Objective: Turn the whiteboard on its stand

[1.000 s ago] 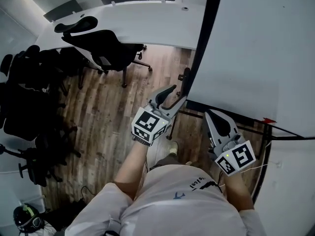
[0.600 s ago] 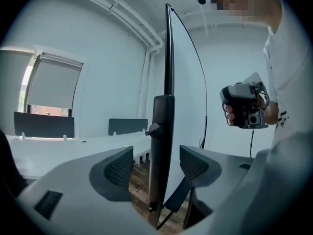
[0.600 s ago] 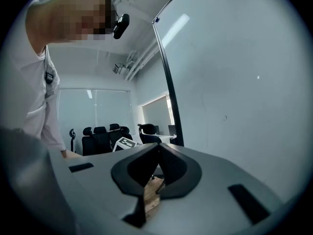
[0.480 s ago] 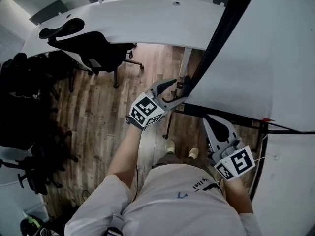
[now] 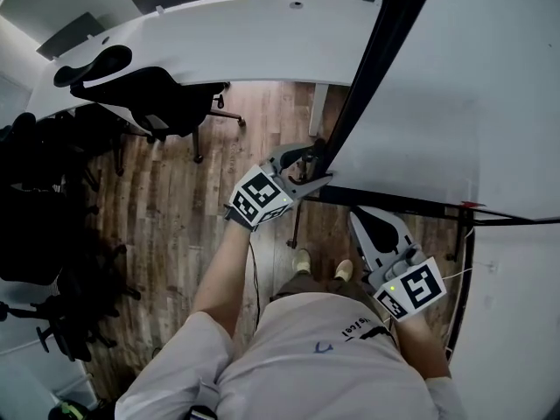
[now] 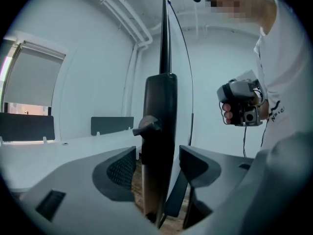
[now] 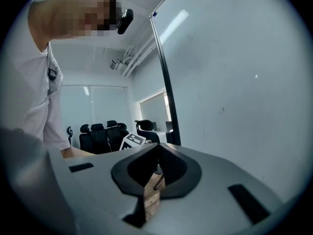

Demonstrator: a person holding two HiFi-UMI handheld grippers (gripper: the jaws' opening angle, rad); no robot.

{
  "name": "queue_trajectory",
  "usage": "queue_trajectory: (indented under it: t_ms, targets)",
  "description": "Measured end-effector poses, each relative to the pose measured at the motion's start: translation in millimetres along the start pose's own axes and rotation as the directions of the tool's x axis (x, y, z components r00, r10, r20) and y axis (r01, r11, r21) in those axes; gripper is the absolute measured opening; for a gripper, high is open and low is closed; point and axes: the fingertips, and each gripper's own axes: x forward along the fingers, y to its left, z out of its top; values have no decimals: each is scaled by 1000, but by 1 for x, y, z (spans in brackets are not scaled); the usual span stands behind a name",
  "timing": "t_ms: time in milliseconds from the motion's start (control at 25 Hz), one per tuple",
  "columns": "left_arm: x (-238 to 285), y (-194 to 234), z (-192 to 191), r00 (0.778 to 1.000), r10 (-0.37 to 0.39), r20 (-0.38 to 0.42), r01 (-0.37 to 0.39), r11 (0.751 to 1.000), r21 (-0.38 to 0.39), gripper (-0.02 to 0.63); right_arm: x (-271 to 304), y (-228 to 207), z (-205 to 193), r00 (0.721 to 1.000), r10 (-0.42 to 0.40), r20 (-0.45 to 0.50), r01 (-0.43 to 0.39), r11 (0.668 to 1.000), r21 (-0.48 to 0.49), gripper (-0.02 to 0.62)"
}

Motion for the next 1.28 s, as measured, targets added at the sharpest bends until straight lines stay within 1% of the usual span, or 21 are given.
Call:
queue_trajectory:
  t_ms: [120, 240, 280, 520, 720, 880, 1040, 1160, 1280]
  targets:
    - [6, -3, -4, 999, -25, -22, 25, 1000, 15, 274, -1, 2, -1, 1000, -5, -4, 5, 1000, -5, 14]
    - [6, 1, -3, 1000, -24, -14, 24, 1000, 9, 196, -2, 3, -1, 1000, -15, -11, 15, 1000, -6, 14]
    - [6, 2, -3, 1000, -23, -11, 23, 1000, 8, 192, -3, 3, -2, 1000, -19, -12, 19, 1000, -5, 14]
    - [4, 1, -1, 1000, -2, 14, 2, 1000, -11, 190, -4, 3, -4, 999, -43, -18, 43, 999, 1, 14]
    - [5, 0, 1, 1000, 11, 14, -11, 1000, -12, 189, -8, 1, -3, 999, -49, -16, 49, 999, 3, 14]
    - [2, -7, -1, 1000, 24, 9, -23, 1000, -18, 189, -17, 7, -10, 999, -37, -22, 37, 999, 13, 14]
    - [-2, -28, -4, 1000, 26, 16, -26, 999, -28, 189, -35, 17, -18, 1000, -15, -19, 16, 1000, 26, 14]
    - [-6, -39, -6, 997, 65, 35, -63, 996, -56, 190, -58, 21, -24, 1000, -4, -14, 5, 999, 35, 14]
    - [-6, -38, -9, 993, 112, 39, -108, 990, -91, 190, -88, 23, -31, 1000, 1, -6, -1, 999, 47, 14]
